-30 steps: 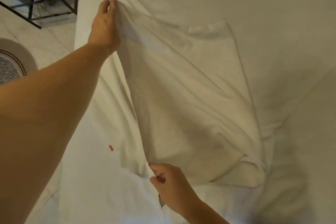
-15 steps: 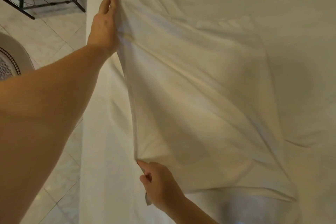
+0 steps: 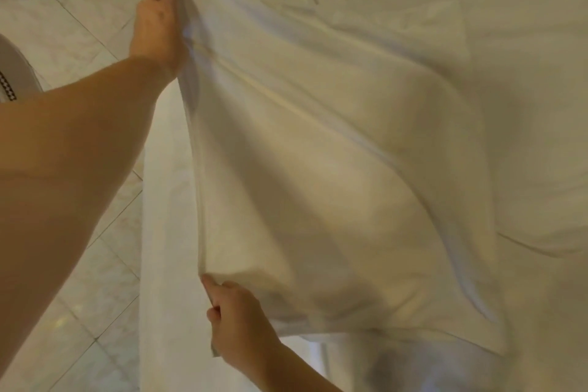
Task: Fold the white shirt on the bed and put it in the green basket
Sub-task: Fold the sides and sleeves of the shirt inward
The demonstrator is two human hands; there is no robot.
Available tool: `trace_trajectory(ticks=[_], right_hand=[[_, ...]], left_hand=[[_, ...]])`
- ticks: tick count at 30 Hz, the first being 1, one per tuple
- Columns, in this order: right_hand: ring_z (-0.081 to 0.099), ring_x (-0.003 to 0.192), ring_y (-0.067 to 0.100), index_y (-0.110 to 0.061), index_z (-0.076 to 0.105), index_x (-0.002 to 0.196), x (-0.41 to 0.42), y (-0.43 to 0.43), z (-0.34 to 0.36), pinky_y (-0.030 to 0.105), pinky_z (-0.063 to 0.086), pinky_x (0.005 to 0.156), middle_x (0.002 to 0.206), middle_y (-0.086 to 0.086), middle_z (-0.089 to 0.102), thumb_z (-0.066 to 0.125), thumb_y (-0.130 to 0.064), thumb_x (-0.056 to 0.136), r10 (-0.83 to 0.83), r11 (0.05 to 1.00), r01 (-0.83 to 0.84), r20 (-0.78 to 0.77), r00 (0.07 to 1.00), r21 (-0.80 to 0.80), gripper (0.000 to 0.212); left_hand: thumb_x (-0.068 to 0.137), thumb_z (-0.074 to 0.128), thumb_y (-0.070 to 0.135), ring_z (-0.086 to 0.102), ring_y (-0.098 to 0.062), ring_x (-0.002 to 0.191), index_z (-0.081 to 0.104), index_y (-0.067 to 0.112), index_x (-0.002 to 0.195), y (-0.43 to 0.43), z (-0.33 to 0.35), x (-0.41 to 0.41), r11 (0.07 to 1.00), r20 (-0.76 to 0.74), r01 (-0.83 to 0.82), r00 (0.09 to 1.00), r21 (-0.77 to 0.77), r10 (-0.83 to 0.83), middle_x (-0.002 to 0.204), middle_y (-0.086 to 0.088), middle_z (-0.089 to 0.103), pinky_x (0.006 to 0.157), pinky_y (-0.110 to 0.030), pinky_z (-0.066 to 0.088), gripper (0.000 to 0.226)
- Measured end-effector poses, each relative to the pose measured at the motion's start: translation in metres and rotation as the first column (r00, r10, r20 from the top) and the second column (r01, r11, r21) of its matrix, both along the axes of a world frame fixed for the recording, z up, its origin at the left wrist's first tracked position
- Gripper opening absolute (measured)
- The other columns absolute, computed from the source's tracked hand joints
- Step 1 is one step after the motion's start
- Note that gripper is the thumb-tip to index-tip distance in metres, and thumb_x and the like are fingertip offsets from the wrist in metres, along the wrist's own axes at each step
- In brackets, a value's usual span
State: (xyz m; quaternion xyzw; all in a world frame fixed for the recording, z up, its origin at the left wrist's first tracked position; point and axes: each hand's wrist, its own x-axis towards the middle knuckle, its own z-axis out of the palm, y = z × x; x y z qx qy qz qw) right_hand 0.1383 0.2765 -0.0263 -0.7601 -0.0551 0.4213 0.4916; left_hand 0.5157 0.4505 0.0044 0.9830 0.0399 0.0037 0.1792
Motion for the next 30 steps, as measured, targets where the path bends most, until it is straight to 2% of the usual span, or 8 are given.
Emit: trace_trajectory(ticks=[7,10,12,15,20,23,27,30], right_hand=[[0.051,0.095,0.018,-0.021,0.041,0.147,-0.003,0.018,-0.006,0.023,0.040,0.093,0.105,0.007,0.055,0.045,-0.005,0.094,0.011,0.999,-0.010,-0.030,0.999,0.038,0.055],[0.047,0.089,0.010,-0.018,0.043,0.142,-0.003,0.016,-0.009,0.023,0.042,0.091,0.101,0.005,0.057,0.044,-0.004,0.093,0.037,0.999,-0.036,-0.037,0.999,0.019,0.051],[0.058,0.102,0.016,-0.018,0.043,0.144,-0.005,0.015,-0.015,0.029,0.046,0.098,0.113,0.006,0.065,0.045,-0.005,0.093,0.083,0.997,-0.083,-0.028,0.996,0.002,0.053],[0.042,0.138,0.021,-0.022,0.034,0.152,-0.011,0.013,-0.020,0.033,0.036,0.116,0.148,0.006,0.049,0.051,-0.003,0.092,0.233,0.969,-0.235,-0.038,0.972,-0.070,0.065],[0.030,0.147,0.019,-0.013,0.039,0.149,-0.015,0.006,-0.021,0.032,0.022,0.122,0.157,0.005,0.038,0.053,0.001,0.089,0.318,0.945,-0.316,0.013,0.948,-0.083,0.063],[0.024,0.150,0.015,-0.015,0.034,0.153,-0.019,0.001,-0.022,0.026,0.013,0.123,0.161,0.002,0.032,0.051,-0.001,0.092,0.311,0.948,-0.308,0.026,0.950,-0.078,0.065],[0.025,0.149,0.013,-0.019,0.035,0.153,-0.024,-0.004,-0.023,0.026,0.015,0.123,0.161,0.000,0.033,0.052,-0.005,0.092,0.285,0.957,-0.282,0.045,0.957,-0.074,0.065],[0.027,0.148,0.012,-0.024,0.035,0.153,-0.027,-0.013,-0.020,0.025,0.021,0.120,0.160,-0.003,0.035,0.052,-0.007,0.092,0.266,0.961,-0.259,0.064,0.962,-0.096,0.066]], left_hand=[[0.092,0.058,-0.001,0.025,-0.027,0.150,0.009,0.022,0.163,0.015,-0.023,0.000,0.999,-0.107,-0.040,0.994,-0.012,0.039,0.168,0.001,0.012,0.116,-0.025,0.026,0.089],[0.092,0.059,-0.004,0.026,-0.032,0.148,0.011,0.022,0.162,0.012,-0.030,-0.004,0.996,-0.139,-0.040,0.989,0.077,0.051,0.169,0.002,0.006,0.118,-0.037,0.033,0.089],[0.098,0.057,0.008,0.025,-0.036,0.147,0.013,0.020,0.162,0.007,-0.034,-0.012,0.983,-0.128,-0.012,0.991,0.182,0.036,0.169,-0.001,0.005,0.116,-0.044,0.037,0.079],[0.103,0.048,0.027,0.023,-0.038,0.147,0.018,0.019,0.161,0.003,-0.043,-0.026,0.975,-0.161,0.074,0.986,0.212,-0.039,0.169,-0.004,0.009,0.117,-0.049,0.035,0.066],[0.101,0.046,0.041,0.027,-0.036,0.147,0.029,0.014,0.158,0.004,-0.073,-0.051,0.992,-0.340,0.100,0.938,0.072,-0.070,0.165,-0.010,0.024,0.118,-0.049,0.030,0.065],[0.102,0.047,0.043,0.021,-0.028,0.152,0.026,0.016,0.160,0.005,-0.076,-0.062,0.999,-0.374,0.028,0.927,0.042,-0.010,0.167,-0.005,0.020,0.122,-0.045,0.025,0.067],[0.100,0.047,0.048,0.027,-0.031,0.149,0.028,0.018,0.157,0.009,-0.065,-0.069,0.998,-0.350,0.016,0.937,0.055,0.004,0.164,-0.004,0.025,0.119,-0.050,0.031,0.067],[0.103,0.044,0.045,0.018,-0.029,0.152,0.023,0.018,0.160,0.007,-0.052,-0.076,0.998,-0.357,-0.018,0.933,0.067,0.041,0.167,-0.005,0.018,0.122,-0.047,0.025,0.067]])
